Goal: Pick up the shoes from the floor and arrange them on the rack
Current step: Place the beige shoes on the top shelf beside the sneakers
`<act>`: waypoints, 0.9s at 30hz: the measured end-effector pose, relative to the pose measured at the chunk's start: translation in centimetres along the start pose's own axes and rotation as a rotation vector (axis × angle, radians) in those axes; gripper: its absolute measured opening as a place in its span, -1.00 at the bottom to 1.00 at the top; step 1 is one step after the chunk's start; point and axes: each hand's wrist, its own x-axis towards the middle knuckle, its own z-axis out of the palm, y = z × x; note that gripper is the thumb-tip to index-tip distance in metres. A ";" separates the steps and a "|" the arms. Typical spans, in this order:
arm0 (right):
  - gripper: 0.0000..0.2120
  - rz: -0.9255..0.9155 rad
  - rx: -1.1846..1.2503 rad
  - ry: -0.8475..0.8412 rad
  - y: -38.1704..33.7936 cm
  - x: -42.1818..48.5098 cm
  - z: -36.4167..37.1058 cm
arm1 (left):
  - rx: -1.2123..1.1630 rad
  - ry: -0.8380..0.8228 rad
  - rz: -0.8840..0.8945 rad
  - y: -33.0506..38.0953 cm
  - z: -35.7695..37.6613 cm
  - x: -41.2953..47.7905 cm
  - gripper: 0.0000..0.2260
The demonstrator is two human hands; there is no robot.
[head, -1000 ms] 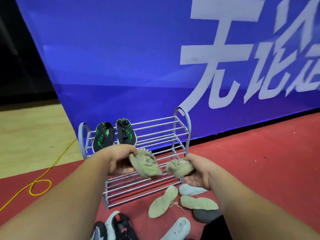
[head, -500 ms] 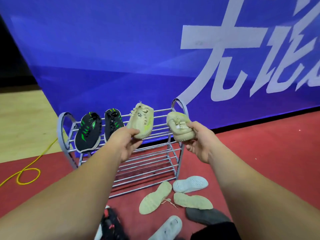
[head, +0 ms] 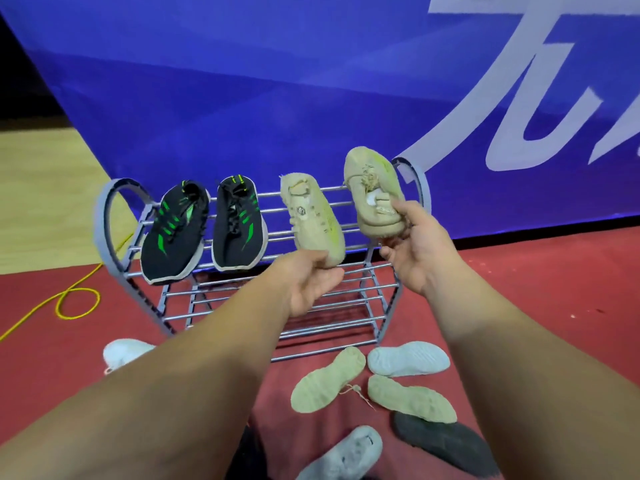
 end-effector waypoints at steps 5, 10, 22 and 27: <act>-0.49 0.038 -0.244 0.253 3.5 2.4 -0.3 | 0.110 0.039 -0.031 -0.2 -1.0 1.4 -0.76; -0.46 0.075 -0.272 0.225 5.6 1.9 -0.6 | 0.275 0.103 0.002 -0.3 -1.4 1.9 -0.78; -0.57 0.022 0.023 0.286 5.8 2.5 0.8 | -0.035 0.159 0.070 -0.3 -0.6 3.0 -0.77; -0.59 -0.071 0.004 0.345 6.1 2.3 0.8 | -0.096 0.174 0.079 -0.5 -0.6 3.3 -0.82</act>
